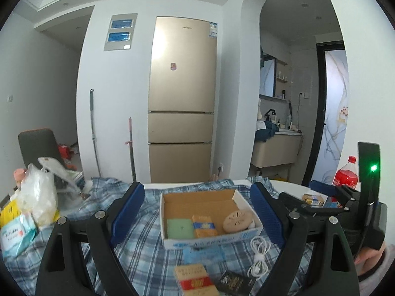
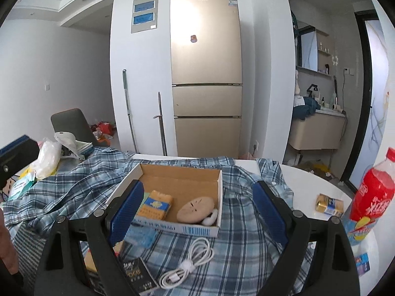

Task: Organize soft objects
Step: 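Grasp the red-gold cigarette box with the left gripper while the right gripper grasps the white coiled cable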

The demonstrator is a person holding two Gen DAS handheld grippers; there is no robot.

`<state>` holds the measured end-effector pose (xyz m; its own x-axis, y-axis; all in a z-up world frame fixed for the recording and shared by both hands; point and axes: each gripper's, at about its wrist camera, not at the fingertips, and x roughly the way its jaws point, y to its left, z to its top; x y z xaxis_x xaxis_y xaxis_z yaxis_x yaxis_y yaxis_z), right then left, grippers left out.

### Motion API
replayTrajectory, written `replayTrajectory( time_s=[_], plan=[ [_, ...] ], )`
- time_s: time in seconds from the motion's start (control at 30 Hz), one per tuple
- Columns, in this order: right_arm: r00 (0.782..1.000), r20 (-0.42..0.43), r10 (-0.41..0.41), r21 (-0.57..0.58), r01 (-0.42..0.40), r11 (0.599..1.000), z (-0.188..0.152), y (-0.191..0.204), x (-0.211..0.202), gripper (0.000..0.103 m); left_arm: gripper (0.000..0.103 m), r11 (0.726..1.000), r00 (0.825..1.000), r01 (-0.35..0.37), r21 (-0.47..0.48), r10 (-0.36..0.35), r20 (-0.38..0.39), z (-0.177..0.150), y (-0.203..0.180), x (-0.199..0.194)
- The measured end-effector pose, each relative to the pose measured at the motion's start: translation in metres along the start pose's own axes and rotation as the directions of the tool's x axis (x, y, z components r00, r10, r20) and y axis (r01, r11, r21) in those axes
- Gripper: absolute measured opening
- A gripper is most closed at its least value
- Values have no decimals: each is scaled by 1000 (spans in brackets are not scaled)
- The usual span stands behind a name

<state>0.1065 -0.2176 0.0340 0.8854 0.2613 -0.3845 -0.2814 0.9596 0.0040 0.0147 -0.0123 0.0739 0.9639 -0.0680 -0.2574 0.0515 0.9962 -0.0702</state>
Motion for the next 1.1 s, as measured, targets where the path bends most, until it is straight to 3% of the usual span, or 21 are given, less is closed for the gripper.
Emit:
replayTrajectory(
  time_s=[0.1, 0.13, 0.23, 0.47, 0.73, 0.9, 1.0, 1.1],
  plan=[
    [1000, 12, -18, 13, 17, 1000, -9, -1, -5, 89, 93, 1000, 1000, -12, -17, 12, 5, -13, 2, -2],
    [999, 26, -27, 13, 27, 1000, -13, -1, -7, 89, 102, 1000, 1000, -11, -24, 11, 8, -17, 3, -2],
    [999, 26, -25, 6, 25, 1000, -20, 0, -6, 89, 103, 999, 999, -34, -23, 34, -16, -29, 4, 6],
    [998, -68, -7, 24, 8, 1000, -42, -1, 21, 89, 103, 998, 983, -51, 36, 56, -177, -63, -2, 41],
    [977, -211, -5, 4, 6, 1000, -59, 3, 44, 89, 103, 998, 930, -69, -2, 64, -361, -94, 9, 75],
    [951, -310, 3, 5, -2, 1000, -68, 4, 62, 89, 103, 998, 872, -63, -14, 48, -487, -111, 12, 98],
    [938, -347, 1, 6, 1, 1000, -72, 4, 68, 89, 103, 998, 868, -61, -21, 43, -496, -113, 13, 99],
    [936, -353, 2, 10, 1, 1000, -73, 3, 68, 89, 103, 998, 852, -62, 4, 55, -520, -116, 9, 105]
  ],
)
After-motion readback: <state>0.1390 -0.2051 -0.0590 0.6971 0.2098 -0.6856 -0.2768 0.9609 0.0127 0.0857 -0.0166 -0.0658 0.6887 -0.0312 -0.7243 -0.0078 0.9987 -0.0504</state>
